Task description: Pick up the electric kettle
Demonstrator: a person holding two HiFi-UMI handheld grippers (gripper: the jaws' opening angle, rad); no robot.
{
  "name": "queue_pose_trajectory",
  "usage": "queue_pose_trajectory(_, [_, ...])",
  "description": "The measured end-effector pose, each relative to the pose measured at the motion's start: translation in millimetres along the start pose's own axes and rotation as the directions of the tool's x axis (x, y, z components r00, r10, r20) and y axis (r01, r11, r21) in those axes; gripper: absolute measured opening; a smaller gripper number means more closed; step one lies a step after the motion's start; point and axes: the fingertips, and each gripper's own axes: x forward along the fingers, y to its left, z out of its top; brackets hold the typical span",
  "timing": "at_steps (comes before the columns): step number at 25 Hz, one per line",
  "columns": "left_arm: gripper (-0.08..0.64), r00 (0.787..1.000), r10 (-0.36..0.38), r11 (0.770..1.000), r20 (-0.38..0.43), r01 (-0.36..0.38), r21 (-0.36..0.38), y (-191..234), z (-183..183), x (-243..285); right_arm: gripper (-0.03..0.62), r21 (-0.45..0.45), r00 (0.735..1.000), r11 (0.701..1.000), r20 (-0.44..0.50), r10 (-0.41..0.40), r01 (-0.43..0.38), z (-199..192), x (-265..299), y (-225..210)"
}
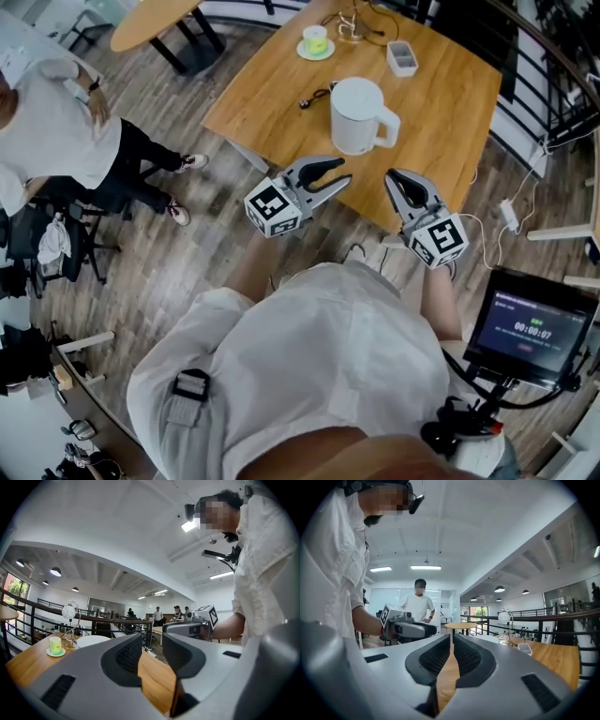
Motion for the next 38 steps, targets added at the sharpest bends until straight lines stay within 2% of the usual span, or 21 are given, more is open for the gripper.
queue_pose_trajectory(5, [0.133, 0.999, 0.015, 1.0, -0.034, -0.015, -0.003, 13.3, -12.2, 26.2, 0.011, 0.023, 0.999, 0.999, -0.005, 0.041, -0.041, -11.2, 6.0, -26.7])
queue_pose_trajectory(13, [0.138, 0.999, 0.041, 0.999, -0.032, -0.041, -0.006, 27.4, -16.5, 54.7, 0.014, 0.035, 0.994, 0.994, 0.024, 0.106, -0.106, -13.6, 13.7, -50.8])
queue_pose_trajectory(14, [0.138, 0.999, 0.042, 0.999, -0.033, -0.043, -0.005, 29.2, -17.5, 56.3, 0.031, 0.034, 0.993, 0.993, 0.021, 0.116, -0.117, -14.7, 15.6, -52.3])
queue_pose_trajectory(16, [0.141, 0.998, 0.047, 0.999, -0.036, -0.047, -0.004, 33.5, -19.1, 58.3, 0.11, 0.038, 0.99, 0.99, 0.009, 0.138, -0.138, -18.2, 20.1, -54.6])
queue_pose_trajectory(19, [0.143, 0.998, 0.049, 0.999, -0.038, -0.05, -0.01, 38.8, -20.3, 57.1, 0.135, 0.034, 0.988, 0.988, -0.011, 0.151, -0.15, -22.1, 26.1, -55.0])
queue_pose_trajectory(30, [0.167, 0.994, 0.067, 0.996, -0.09, -0.072, -0.049, 65.9, -49.0, 41.2, 0.176, 0.058, 0.991, 0.994, -0.095, 0.099, -0.093, -52.0, 35.9, -68.7])
queue_pose_trajectory(32, [0.184, 0.992, 0.073, 0.995, -0.099, -0.079, -0.056, 70.7, -52.9, 37.0, 0.2, 0.057, 0.991, 0.995, -0.105, 0.088, -0.083, -54.2, 37.4, -71.6])
queue_pose_trajectory(35, [0.231, 0.989, 0.088, 0.994, -0.119, -0.095, -0.06, 83.7, -64.7, 30.7, 0.224, 0.06, 0.992, 0.997, -0.114, 0.059, -0.053, -60.9, 40.8, -81.3])
queue_pose_trajectory(38, [0.326, 0.981, 0.121, 0.99, -0.154, -0.131, -0.058, 108.7, -85.2, 21.9, 0.233, 0.075, 0.994, 0.997, -0.107, 0.016, -0.008, -70.0, 45.6, -98.0])
